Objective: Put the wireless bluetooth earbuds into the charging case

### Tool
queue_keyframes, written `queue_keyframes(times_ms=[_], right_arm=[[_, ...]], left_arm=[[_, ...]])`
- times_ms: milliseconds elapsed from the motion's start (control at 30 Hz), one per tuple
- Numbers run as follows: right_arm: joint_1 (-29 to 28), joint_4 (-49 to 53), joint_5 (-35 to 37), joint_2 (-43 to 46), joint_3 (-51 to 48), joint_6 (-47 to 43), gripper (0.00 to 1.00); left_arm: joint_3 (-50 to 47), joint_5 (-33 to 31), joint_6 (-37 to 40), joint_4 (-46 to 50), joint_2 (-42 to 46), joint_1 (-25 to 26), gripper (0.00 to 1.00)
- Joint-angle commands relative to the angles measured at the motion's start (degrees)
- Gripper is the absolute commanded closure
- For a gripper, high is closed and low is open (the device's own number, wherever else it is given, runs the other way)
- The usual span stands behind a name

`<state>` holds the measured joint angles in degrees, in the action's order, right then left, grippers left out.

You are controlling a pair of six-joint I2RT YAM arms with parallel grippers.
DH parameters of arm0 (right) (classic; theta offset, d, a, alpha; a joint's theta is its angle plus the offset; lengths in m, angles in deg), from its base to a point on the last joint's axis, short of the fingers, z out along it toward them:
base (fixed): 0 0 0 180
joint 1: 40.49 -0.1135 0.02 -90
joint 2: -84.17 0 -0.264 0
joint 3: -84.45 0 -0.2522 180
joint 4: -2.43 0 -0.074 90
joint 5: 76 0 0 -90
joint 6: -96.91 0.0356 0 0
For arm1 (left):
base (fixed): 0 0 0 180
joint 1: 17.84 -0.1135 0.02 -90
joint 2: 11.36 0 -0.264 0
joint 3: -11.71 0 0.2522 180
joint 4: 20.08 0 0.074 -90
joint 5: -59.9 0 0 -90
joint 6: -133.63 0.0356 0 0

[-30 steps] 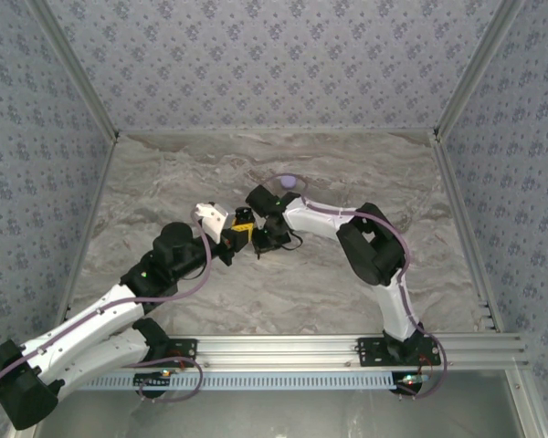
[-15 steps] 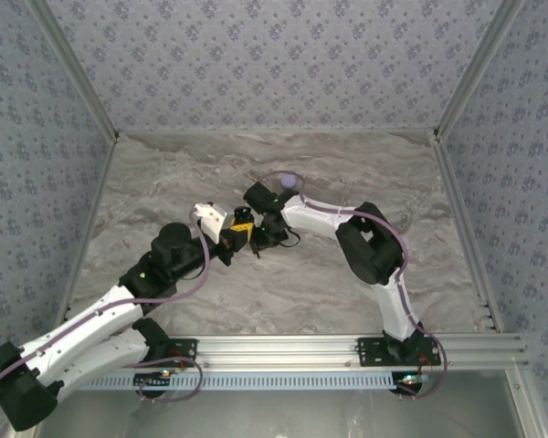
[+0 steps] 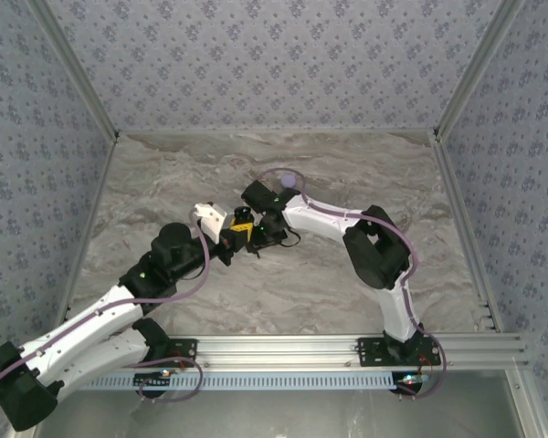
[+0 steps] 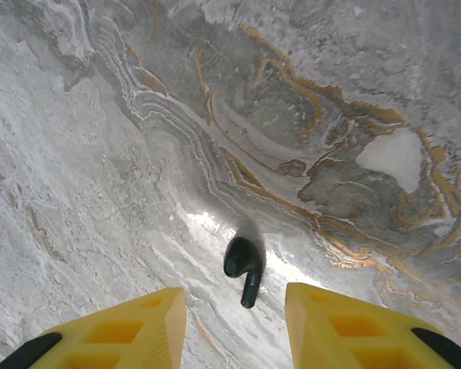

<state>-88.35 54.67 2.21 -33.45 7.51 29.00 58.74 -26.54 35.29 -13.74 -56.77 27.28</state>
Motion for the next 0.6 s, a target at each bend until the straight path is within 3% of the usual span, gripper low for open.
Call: queue_keyframes(times_ms=[0,567], right_arm=[[-1.0,2.6,1.8,-0.5,2.5,2.2,0.60],[-3.5,7.9,8.8,-7.6,8.7,5.9,0.64]], left_arm=[[0.6,0.2,0.9,-0.6,1.3,-0.1,0.95],[0.2,0.2,0.7,-0.5,1.6,-0.1,0.95]])
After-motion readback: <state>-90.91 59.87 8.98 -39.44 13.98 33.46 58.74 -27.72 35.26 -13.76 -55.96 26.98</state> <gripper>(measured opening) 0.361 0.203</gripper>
